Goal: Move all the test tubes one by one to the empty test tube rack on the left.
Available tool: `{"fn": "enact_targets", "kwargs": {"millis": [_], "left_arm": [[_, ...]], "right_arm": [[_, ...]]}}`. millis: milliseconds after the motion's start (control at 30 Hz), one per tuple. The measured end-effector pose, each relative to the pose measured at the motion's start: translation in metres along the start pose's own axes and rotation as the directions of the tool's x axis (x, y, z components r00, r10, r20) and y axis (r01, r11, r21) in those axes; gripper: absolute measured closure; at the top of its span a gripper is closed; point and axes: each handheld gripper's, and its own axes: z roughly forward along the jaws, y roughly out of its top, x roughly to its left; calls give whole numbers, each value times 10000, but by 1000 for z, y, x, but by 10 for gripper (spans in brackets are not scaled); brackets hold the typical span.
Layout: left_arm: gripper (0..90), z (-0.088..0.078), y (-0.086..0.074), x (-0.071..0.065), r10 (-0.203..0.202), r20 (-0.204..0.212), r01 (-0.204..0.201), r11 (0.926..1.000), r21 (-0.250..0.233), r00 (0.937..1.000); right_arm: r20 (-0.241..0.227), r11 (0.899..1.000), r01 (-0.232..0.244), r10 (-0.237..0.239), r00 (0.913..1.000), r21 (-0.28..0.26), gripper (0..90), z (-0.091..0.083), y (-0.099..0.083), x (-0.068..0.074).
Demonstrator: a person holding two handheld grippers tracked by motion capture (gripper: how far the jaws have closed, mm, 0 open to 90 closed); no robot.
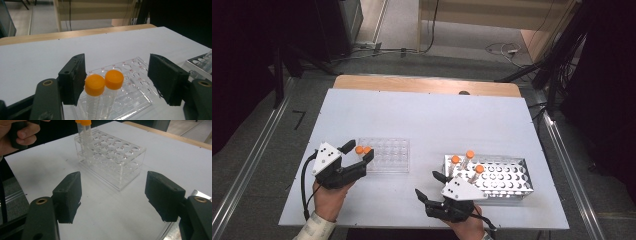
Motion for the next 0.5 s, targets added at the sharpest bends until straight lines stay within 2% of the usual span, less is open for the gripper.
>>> {"fn": "enact_targets", "kwargs": {"millis": [67, 233, 500], "left_arm": [[255, -1, -1, -4, 121, 132, -122, 9999, 42, 9998], [140, 0, -3, -11, 338, -65, -337, 9993, 187, 9994], [100, -4, -7, -14, 519, 18, -520, 9984, 233, 9986]], "right_arm": [[46, 10000, -25, 25, 10000, -44, 281, -2, -1, -1], [136, 9999, -120, 121, 9998, -88, 278, -7, -3, -6], [278, 9994, -252, 259, 9993, -246, 279, -21, -8, -11]]}}
